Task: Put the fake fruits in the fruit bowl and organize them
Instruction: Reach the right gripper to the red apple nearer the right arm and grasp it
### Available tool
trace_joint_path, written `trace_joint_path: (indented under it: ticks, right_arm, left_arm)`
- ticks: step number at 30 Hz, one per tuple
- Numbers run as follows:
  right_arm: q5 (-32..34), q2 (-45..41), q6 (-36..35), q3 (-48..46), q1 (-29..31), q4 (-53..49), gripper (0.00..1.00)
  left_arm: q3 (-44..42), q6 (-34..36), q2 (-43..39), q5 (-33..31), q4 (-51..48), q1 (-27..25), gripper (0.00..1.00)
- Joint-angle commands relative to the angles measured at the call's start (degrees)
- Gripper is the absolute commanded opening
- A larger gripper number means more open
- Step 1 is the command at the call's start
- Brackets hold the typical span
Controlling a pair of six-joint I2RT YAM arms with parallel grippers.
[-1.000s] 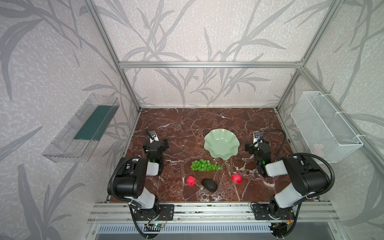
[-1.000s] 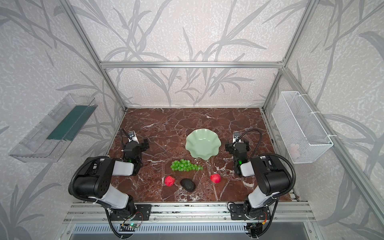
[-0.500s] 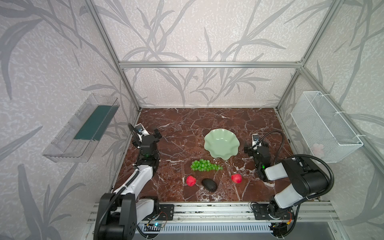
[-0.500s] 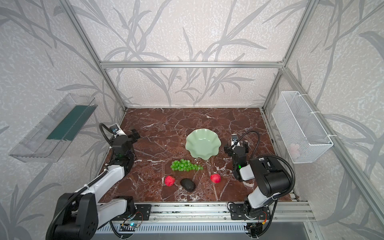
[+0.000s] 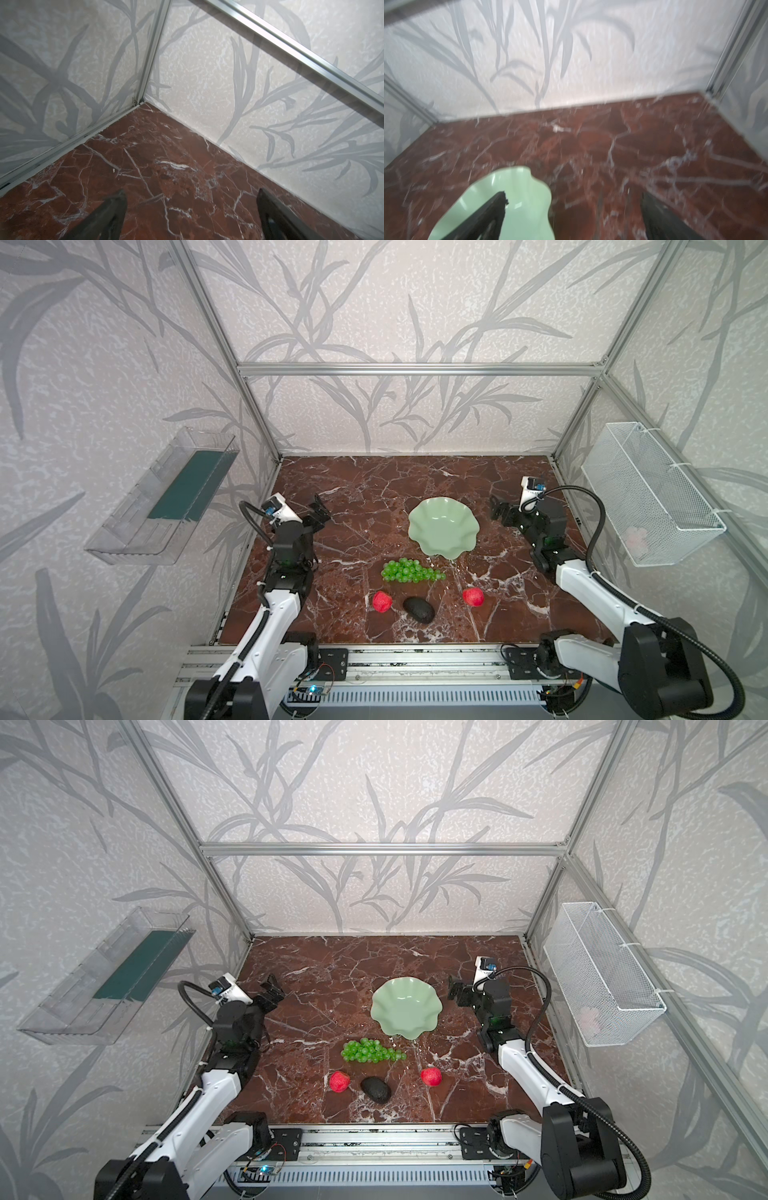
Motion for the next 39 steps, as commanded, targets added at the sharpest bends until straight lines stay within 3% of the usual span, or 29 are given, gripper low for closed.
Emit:
trace_joint_path:
  ticks: [1, 4, 7, 10, 16, 25, 32, 39]
  right_arm:
    - [-8.3, -5.0, 4.4, 1.3, 2.5, -18.0, 0.98]
    - [-7.9, -9.6, 4.9, 0.8, 6.2, -26.7, 0.94]
    - [-3.3, -13.0, 6.7, 0.3, 11.6, -35.4, 0.91]
    - [0.0, -14.2, 10.3, -0.1, 18.0, -41.1, 0.87]
    - [11.3, -12.6, 17.8, 0.6, 32.3, -48.6, 0.83]
    - [14.5, -6.6, 26.6, -1.7, 41.9, -46.4, 0.81]
    - [15.3, -2.0, 29.4, -2.9, 43.9, -41.8, 0.77]
    - [17.6, -1.2, 30.4, -4.0, 44.6, -41.0, 0.67]
  left_arm:
    - [9.4, -1.1, -1.6, 5.2, -20.6, 0.3, 0.95]
    - [15.8, 0.7, -2.0, 6.2, -36.0, 0.2, 0.94]
    - [21.1, 5.8, -2.3, 4.8, -48.3, 0.2, 0.94]
    - [23.4, 10.2, -3.0, 6.6, -53.7, 0.2, 0.94]
    - [18.8, 11.0, -6.9, 5.4, -50.3, 0.2, 0.94]
    - [17.6, 11.2, -9.7, 4.3, -50.1, 0.4, 0.94]
    - [17.8, 11.4, -9.6, 4.7, -50.1, 0.5, 0.94]
    - [17.6, 11.4, -9.7, 5.0, -50.1, 0.9, 0.94]
